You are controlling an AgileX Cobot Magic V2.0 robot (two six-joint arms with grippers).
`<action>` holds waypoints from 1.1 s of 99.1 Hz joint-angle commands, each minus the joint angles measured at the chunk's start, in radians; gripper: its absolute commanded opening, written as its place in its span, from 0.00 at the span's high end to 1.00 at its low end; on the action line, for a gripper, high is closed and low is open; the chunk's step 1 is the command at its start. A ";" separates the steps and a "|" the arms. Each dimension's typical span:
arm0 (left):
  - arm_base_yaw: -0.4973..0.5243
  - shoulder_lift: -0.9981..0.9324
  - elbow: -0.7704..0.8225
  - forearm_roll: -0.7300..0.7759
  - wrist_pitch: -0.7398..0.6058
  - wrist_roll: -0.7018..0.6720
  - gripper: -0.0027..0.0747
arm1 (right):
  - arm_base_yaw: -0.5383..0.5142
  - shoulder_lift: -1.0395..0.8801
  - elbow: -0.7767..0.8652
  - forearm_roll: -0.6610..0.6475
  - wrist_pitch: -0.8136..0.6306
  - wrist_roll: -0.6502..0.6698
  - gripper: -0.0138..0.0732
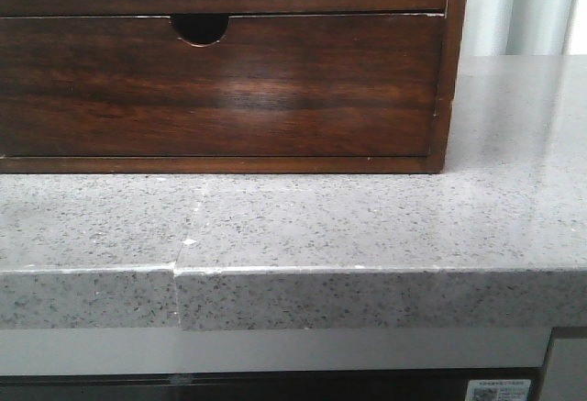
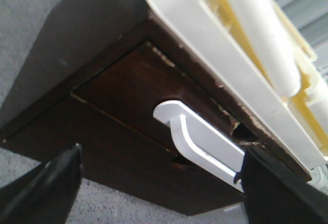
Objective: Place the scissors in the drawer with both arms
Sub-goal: 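Grasp the white drawer handle with the left gripper, then pull the drawer open toward the robot with the left gripper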
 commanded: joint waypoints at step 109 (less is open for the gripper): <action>-0.042 0.528 -0.139 -0.830 0.386 0.730 0.47 | -0.006 0.013 -0.036 -0.010 -0.074 -0.004 0.12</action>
